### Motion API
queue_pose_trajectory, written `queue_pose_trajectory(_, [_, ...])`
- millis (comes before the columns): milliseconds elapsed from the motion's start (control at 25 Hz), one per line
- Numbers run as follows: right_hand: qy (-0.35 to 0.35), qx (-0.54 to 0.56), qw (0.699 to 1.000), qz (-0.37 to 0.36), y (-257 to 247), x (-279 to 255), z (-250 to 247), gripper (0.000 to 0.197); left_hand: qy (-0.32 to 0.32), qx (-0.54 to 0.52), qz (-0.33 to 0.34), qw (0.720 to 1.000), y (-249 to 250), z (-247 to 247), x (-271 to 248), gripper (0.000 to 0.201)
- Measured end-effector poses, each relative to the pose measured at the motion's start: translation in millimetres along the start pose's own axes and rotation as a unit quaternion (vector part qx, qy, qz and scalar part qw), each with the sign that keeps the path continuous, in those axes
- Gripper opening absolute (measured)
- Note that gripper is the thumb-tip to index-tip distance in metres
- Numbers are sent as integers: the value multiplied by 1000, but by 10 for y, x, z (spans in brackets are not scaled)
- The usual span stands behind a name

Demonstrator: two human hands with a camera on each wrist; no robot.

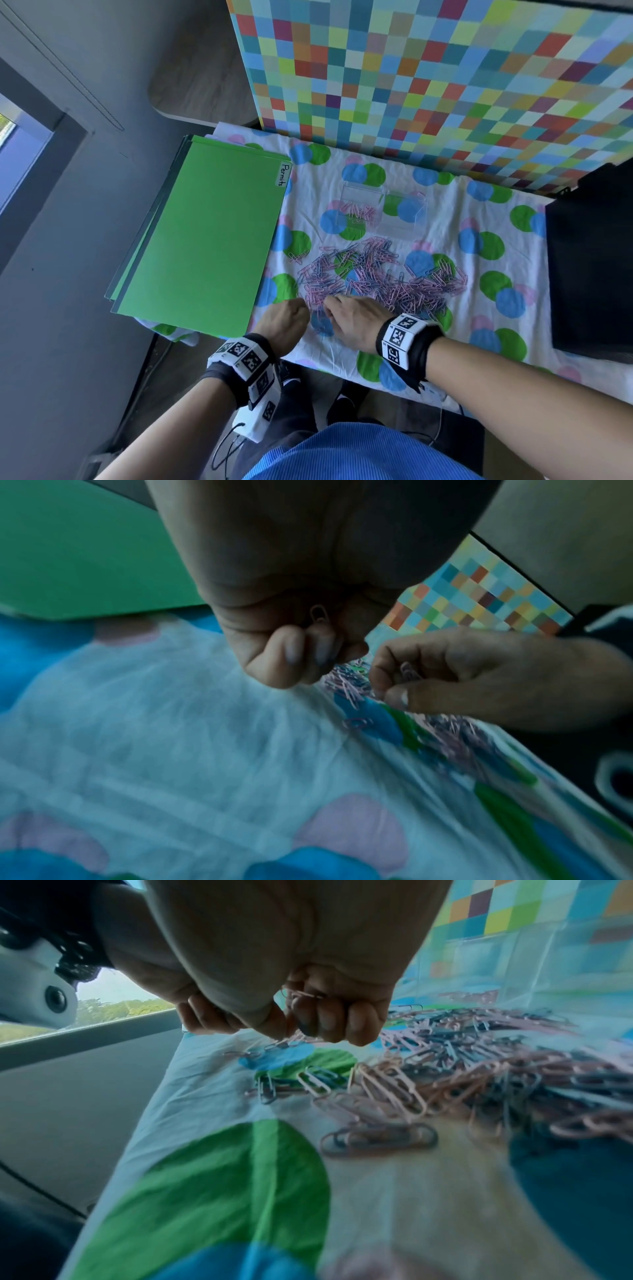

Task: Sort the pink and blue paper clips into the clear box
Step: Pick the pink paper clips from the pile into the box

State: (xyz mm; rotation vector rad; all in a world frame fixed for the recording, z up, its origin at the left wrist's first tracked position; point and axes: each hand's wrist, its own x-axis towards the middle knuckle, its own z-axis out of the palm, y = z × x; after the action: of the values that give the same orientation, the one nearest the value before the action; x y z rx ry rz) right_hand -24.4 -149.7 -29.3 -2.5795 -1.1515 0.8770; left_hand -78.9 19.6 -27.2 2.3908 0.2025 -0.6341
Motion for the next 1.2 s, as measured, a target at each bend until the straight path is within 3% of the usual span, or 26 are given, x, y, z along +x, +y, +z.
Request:
queue_pose_trajectory(80, [-6,-23,999,-24,-29,67,-47,12,-15,54,3,998,11,18,-18,16])
queue_pose_trajectory(240, [-20,-65,997,-47,-74,125,-81,15,-3,108,43,993,5,68,-63,19])
queue_pose_trajectory(480, [-11,-58,996,-61,-68,95,-112,9,-2,131,14,991,-27,32,-114,20])
queue_pose_trajectory(560, [2,-14,999,-48,-61,41,-130,4,5,90,-11,996,-52,13,-118,24])
queue_pose_trajectory(640, [22,69,997,1,-49,-22,-159,11,9,-60,-49,997,-63,-22,-79,28])
queue_pose_trajectory(720, [52,168,984,38,-61,-48,-233,17,2,-295,-88,952,0,-86,-25,28])
queue_pose_trajectory(800, [100,227,968,33,-103,-38,-368,16,11,-435,-104,894,126,-139,54,24])
queue_pose_trajectory(920, [157,219,963,20,-123,2,-613,13,32,-528,-98,843,324,-170,223,17])
queue_pose_trajectory(1000, [166,193,967,28,-46,-14,-761,12,25,-601,-96,793,433,-164,339,11])
queue_pose_trajectory(1200, [115,79,990,29,85,-92,-969,11,-12,-696,-126,706,666,-195,531,29])
